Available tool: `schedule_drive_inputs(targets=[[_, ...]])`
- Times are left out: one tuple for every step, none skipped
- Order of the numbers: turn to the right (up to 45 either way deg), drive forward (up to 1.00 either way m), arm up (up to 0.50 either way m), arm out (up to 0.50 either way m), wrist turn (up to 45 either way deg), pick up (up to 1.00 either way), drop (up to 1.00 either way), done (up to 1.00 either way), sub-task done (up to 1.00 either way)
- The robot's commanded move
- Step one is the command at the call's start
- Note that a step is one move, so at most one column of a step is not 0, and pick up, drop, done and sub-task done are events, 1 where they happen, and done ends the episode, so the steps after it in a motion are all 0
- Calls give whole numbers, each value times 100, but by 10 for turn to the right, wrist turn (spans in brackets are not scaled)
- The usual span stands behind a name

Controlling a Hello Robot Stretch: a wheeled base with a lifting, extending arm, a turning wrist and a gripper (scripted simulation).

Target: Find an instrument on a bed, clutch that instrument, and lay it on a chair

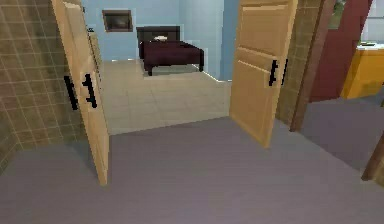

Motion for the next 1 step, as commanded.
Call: schedule_drive_inputs(targets=[[0, 100, 0, 0, 0, 0, 0, 0, 0]])
